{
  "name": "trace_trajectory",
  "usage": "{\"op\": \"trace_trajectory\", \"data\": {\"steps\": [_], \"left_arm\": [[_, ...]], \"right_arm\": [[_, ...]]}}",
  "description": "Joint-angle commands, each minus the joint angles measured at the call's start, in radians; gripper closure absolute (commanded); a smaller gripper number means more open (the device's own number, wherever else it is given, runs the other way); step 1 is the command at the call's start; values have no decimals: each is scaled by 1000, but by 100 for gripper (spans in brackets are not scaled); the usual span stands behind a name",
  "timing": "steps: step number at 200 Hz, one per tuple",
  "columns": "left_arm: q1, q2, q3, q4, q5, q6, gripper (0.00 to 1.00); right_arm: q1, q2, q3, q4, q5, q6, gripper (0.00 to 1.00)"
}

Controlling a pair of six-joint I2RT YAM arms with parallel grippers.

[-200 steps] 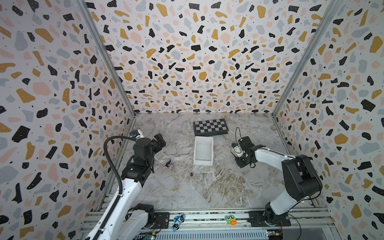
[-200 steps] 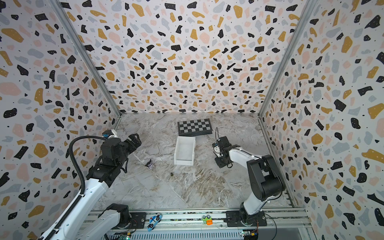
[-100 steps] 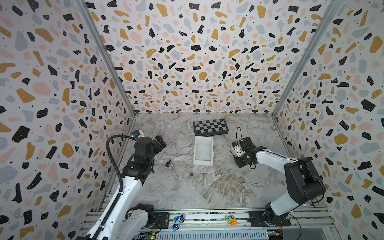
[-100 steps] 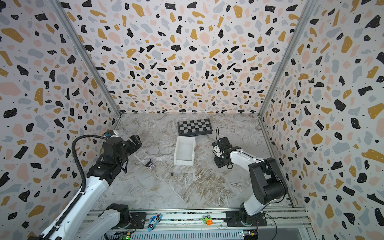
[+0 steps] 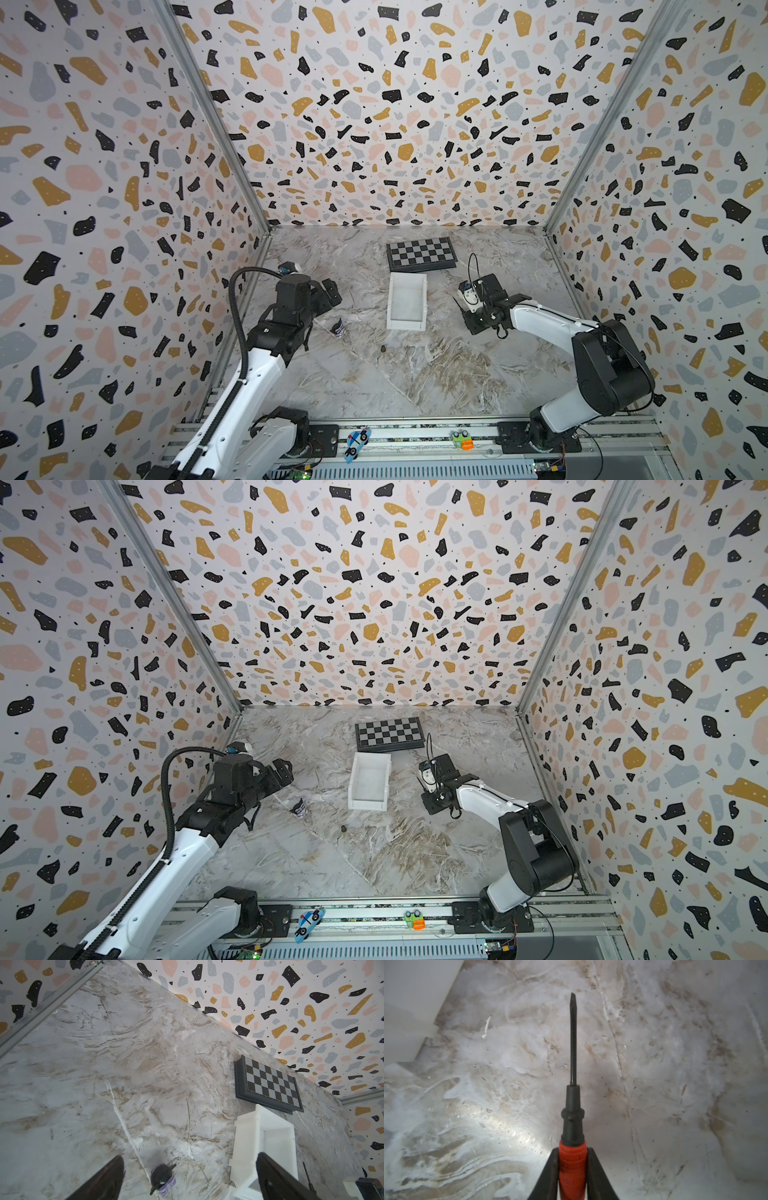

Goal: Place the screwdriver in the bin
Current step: 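Carry the screwdriver with the right gripper over the white bin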

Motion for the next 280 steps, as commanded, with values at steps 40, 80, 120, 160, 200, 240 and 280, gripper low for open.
{"op": "trace_trajectory", "data": {"steps": [40,80,120,160,200,240,280], "left_arm": [[-41,-4,-9,1,17,120,0],[-44,-8,-25,50,8,97,0],[-43,-13,-11,64,-4,82,0],[-44,-2,2,48,-12,88,0],[-44,-1,0,55,-19,84,0],[-44,8,3,48,-22,92,0],[-44,33,7,68,-20,96,0]], "right_arm": [[87,-21,242,-110,37,34,76],[214,29,401,-128,62,84,75],[331,133,482,-120,79,142,74],[340,198,471,-79,78,152,75],[338,215,469,-74,85,138,75],[337,219,468,-71,87,130,74],[336,214,463,-72,90,131,75]]}}
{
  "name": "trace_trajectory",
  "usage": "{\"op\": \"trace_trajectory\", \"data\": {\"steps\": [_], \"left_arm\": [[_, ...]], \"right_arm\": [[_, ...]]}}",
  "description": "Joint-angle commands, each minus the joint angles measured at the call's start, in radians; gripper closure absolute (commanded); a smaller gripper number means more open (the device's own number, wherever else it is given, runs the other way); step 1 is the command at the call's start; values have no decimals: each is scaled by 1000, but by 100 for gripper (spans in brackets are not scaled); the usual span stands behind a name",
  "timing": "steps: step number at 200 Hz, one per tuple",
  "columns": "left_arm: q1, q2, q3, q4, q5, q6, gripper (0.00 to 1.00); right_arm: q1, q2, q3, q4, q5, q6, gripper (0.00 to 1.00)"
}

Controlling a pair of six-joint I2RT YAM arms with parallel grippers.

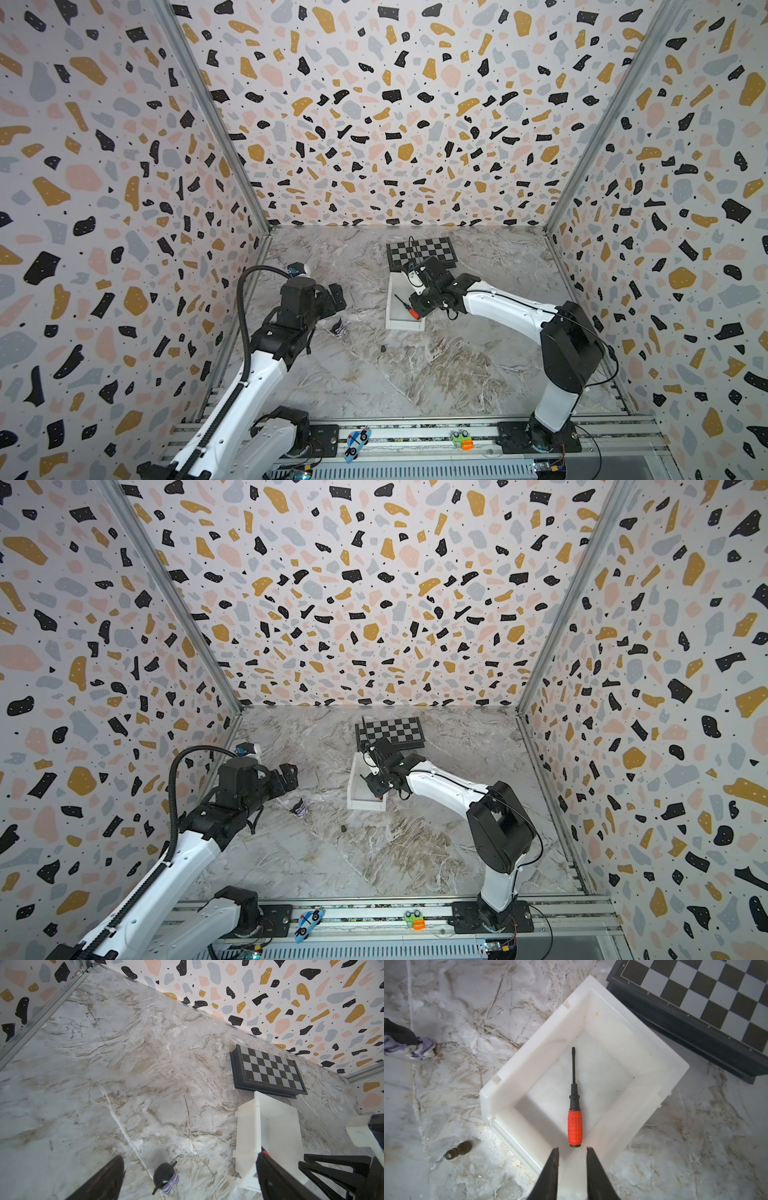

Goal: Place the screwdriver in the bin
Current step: 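Carry the screwdriver with the right gripper over the white bin, then open the right gripper to release the screwdriver into the bin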

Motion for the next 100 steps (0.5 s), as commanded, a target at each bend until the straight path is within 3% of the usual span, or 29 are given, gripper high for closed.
{"op": "trace_trajectory", "data": {"steps": [1,100], "left_arm": [[-4,19,25,41,-3,11,0],[-10,46,39,54,5,-16,0]], "right_arm": [[-3,-22,-4,2,12,-2,74],[-22,-52,-75,59,-19,-3,74]]}}
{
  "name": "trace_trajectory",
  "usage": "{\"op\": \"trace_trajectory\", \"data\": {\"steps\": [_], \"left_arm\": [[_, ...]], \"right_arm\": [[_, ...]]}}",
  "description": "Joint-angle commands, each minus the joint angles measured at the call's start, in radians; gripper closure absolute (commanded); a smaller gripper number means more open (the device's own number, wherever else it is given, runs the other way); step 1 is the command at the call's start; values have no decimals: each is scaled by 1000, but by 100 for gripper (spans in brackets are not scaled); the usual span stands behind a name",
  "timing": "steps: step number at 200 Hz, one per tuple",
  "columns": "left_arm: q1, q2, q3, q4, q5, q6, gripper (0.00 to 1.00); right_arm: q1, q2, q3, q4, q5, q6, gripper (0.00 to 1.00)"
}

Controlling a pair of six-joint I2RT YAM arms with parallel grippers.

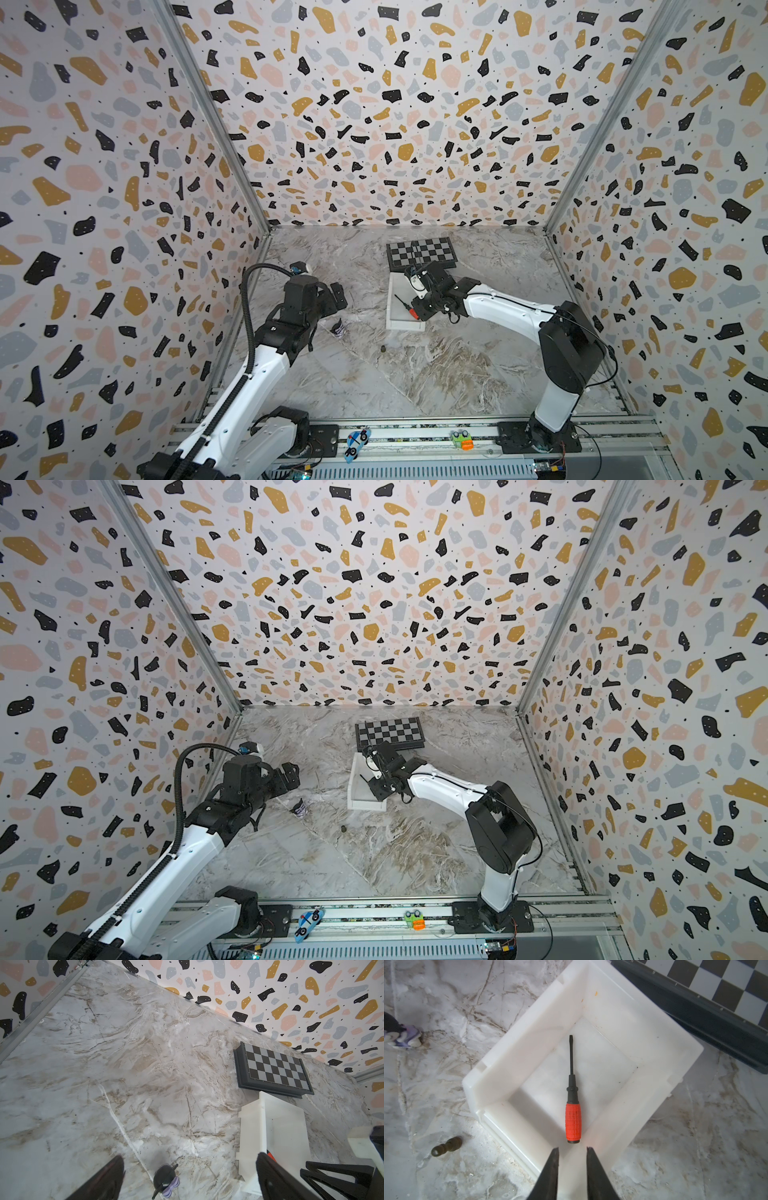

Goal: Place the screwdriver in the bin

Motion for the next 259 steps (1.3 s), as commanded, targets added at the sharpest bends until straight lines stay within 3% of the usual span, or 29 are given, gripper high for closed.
{"op": "trace_trajectory", "data": {"steps": [1,104,167,219,259], "left_arm": [[-7,7,37,38,6,-10,0],[-15,4,59,24,-22,-14,0],[-15,6,62,15,-40,11,0],[-15,37,82,33,-31,25,0],[-15,50,142,15,-67,85,0]], "right_arm": [[-9,-48,-14,17,-12,-3,75],[-54,-55,2,-3,-7,-71,73],[-74,-143,38,-14,-34,-64,70],[-199,-263,20,-47,-49,-90,67],[-354,-390,-38,-43,-117,-110,62]]}}
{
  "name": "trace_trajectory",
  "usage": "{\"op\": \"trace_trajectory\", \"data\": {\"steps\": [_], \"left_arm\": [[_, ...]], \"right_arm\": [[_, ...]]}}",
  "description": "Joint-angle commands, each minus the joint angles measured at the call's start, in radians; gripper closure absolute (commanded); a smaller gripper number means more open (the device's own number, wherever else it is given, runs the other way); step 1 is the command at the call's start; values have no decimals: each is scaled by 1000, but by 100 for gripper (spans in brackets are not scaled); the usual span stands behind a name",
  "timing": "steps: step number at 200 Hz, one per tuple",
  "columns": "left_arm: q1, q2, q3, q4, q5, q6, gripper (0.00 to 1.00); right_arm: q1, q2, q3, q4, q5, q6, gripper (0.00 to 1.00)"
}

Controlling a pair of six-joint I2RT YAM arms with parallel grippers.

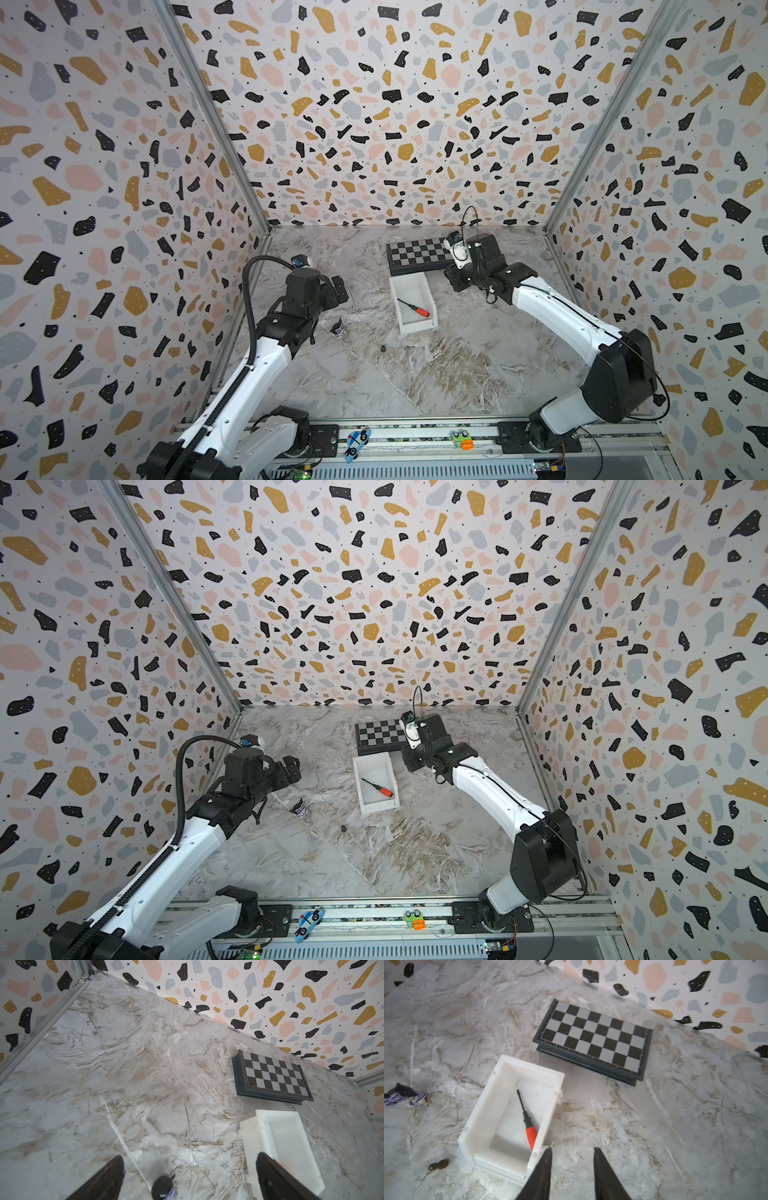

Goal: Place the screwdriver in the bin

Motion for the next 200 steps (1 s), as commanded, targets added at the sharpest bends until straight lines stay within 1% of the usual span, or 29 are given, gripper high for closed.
{"op": "trace_trajectory", "data": {"steps": [1,39,54,60,78,83,86,88,109,123,139,165,175,183,200], "left_arm": [[-4,-4,62,18,-33,63,0],[-4,-9,109,42,-93,145,0],[-3,-9,124,55,-111,172,0],[-2,-10,128,63,-119,179,0],[-2,-14,131,96,-156,202,0],[-2,-16,131,109,-164,209,0],[-1,-17,130,117,-166,214,0],[-1,-19,129,122,-167,218,0],[-1,-47,94,200,-186,254,0],[-1,-83,38,283,-231,269,0],[-1,-143,-69,410,-283,300,0],[-1,-252,-288,647,-341,367,0],[-1,-284,-369,715,-360,389,0],[0,-299,-432,767,-373,401,0],[1,-298,-557,892,-373,428,0]], "right_arm": [[-72,-97,-26,-25,-47,-23,62],[-248,-237,-92,-25,-134,-43,55],[-319,-290,-117,-27,-156,-53,48],[-344,-312,-128,-26,-162,-53,44],[-424,-375,-170,-9,-190,-49,21],[-444,-389,-183,-2,-200,-43,12],[-457,-398,-192,3,-206,-39,2],[-466,-402,-199,8,-211,-37,0],[-537,-453,-269,55,-236,25,1],[-545,-506,-364,155,-210,90,1],[-545,-565,-511,303,-180,159,1],[-537,-580,-713,547,-164,200,1],[-514,-585,-787,675,-120,201,1],[-484,-586,-842,765,-73,177,1],[-418,-564,-922,921,59,117,1]]}}
